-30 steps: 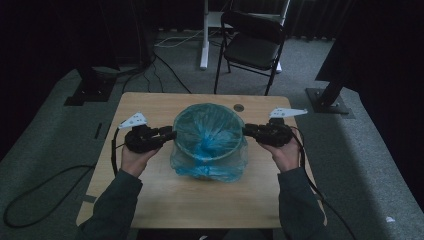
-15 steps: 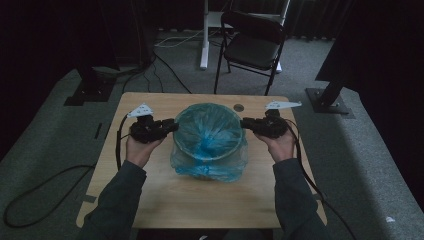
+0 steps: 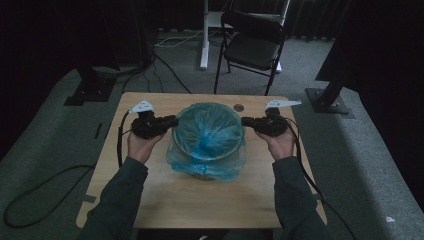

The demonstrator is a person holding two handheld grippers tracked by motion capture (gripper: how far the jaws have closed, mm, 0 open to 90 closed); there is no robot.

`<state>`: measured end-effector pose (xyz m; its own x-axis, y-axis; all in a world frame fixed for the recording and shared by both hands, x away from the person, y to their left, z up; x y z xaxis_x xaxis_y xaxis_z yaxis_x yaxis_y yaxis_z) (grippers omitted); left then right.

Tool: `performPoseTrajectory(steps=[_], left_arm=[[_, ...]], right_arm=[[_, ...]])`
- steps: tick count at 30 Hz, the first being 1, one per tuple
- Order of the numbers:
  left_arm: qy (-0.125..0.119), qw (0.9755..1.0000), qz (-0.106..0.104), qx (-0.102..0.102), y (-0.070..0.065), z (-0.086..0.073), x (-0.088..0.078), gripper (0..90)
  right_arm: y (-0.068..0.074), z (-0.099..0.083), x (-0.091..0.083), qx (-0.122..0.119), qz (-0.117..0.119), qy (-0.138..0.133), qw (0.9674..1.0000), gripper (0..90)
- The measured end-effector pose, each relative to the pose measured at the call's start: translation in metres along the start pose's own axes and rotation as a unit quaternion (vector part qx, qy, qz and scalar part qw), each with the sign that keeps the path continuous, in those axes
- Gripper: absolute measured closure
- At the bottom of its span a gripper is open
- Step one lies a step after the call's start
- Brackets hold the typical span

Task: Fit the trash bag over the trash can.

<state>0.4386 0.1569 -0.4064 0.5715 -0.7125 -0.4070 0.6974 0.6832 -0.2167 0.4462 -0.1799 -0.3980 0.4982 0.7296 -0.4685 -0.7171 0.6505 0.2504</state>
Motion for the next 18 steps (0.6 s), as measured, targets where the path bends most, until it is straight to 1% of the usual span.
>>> performPoseTrajectory(steps=[6, 9, 13, 16, 18], left_arm=[[-0.005, 1.0, 0.004, 0.001, 0.003, 0.004, 0.002, 79.4], [-0.012, 0.9999, 0.004, -0.002, 0.004, 0.007, 0.003, 84.4], [-0.013, 0.9999, 0.007, 0.0, 0.006, 0.009, 0.006, 88.6], [-0.013, 0.9998, 0.014, 0.003, 0.007, 0.011, 0.009, 89.4], [-0.013, 0.9998, 0.017, 0.0, 0.009, 0.012, 0.012, 89.4]], right_arm=[[-0.003, 0.0, 0.005, -0.002, -0.008, 0.008, 0.9999, 89.6], [-0.004, 0.001, 0.007, -0.003, -0.011, 0.009, 0.9999, 89.8], [-0.006, 0.003, 0.01, -0.003, -0.014, 0.011, 0.9998, 89.9], [-0.009, 0.003, 0.011, -0.001, -0.017, 0.01, 0.9998, 90.0], [-0.01, 0.004, 0.011, 0.001, -0.021, 0.009, 0.9997, 90.0]])
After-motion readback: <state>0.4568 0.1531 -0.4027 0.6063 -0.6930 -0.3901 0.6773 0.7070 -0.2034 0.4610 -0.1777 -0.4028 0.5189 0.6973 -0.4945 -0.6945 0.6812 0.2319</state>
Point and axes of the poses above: each handheld gripper's, and its own axes: x roughly forward along the jaws, z roughly out of its top, y roughly to its left, the point moved 5 cm from there along x, roughly forward along the jaws
